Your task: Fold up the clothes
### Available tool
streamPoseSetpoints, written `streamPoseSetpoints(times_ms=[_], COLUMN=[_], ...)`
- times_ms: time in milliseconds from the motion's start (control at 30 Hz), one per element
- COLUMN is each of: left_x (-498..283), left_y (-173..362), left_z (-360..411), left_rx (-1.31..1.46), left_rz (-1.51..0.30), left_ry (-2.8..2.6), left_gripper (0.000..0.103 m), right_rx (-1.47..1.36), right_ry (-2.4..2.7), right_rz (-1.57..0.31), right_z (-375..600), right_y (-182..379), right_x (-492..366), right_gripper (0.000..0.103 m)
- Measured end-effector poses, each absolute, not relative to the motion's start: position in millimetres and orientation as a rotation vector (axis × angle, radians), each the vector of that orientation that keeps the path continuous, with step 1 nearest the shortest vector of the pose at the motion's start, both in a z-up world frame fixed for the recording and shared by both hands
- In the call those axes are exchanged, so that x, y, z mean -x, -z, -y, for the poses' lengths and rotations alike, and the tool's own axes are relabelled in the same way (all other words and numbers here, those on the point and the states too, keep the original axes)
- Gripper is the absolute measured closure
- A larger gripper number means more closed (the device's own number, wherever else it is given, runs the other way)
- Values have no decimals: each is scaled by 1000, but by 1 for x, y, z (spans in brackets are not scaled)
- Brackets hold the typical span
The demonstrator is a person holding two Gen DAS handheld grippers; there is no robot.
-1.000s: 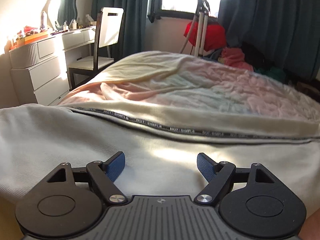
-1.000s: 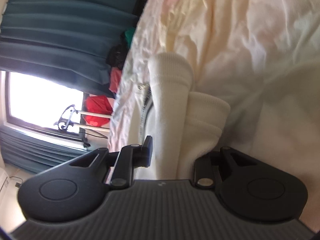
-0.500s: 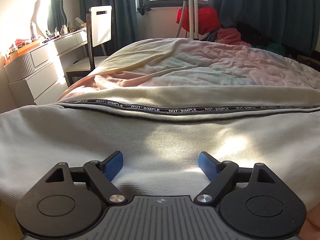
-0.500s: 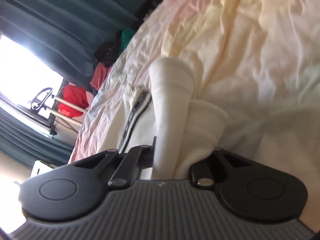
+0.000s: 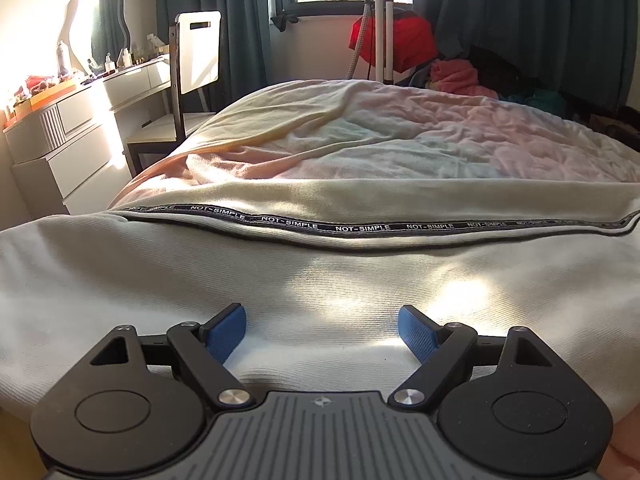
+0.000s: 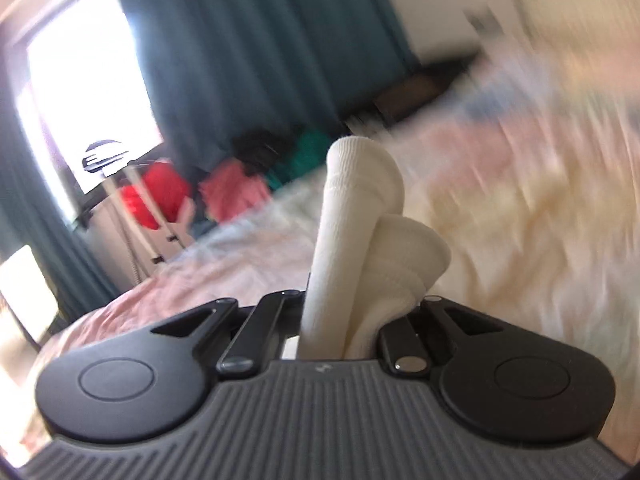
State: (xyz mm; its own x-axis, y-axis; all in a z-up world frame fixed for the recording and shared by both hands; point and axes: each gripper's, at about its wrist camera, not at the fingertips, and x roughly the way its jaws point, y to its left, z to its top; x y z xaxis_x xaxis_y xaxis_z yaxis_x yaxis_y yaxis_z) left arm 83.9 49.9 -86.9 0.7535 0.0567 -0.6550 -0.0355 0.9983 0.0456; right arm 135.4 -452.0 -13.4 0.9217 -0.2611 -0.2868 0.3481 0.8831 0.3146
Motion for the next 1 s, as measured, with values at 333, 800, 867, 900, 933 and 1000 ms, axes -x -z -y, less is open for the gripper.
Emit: streamPoseSetpoints(times_ms=[333, 800, 867, 900, 933, 1000], left_x=[-71, -49, -48, -47, -47, -45], left_y=[55, 34, 39, 42, 43, 43], left_z=[-90, -115, -109, -106, -102, -96], left_rx=[162, 330, 317, 310, 295, 275], left_rz=[-616, -543, -554, -559, -565, -564], left_ry=[-88, -106, -106, -106, -101, -82], left_gripper=[19, 19, 19, 19, 19, 19], right_rx=[176, 338, 300, 281, 264, 233], right_ry=[-228, -437, -454, -459, -466, -482], right_rz=[-273, -369, -443, -481, -502, -526], right_z=[201, 138, 132, 129, 129, 131], right_y=[52, 77, 86, 92, 92, 89], right_x=[-101, -61, -68, -72, -73, -72], right_gripper=[92, 92, 92, 91, 90, 89])
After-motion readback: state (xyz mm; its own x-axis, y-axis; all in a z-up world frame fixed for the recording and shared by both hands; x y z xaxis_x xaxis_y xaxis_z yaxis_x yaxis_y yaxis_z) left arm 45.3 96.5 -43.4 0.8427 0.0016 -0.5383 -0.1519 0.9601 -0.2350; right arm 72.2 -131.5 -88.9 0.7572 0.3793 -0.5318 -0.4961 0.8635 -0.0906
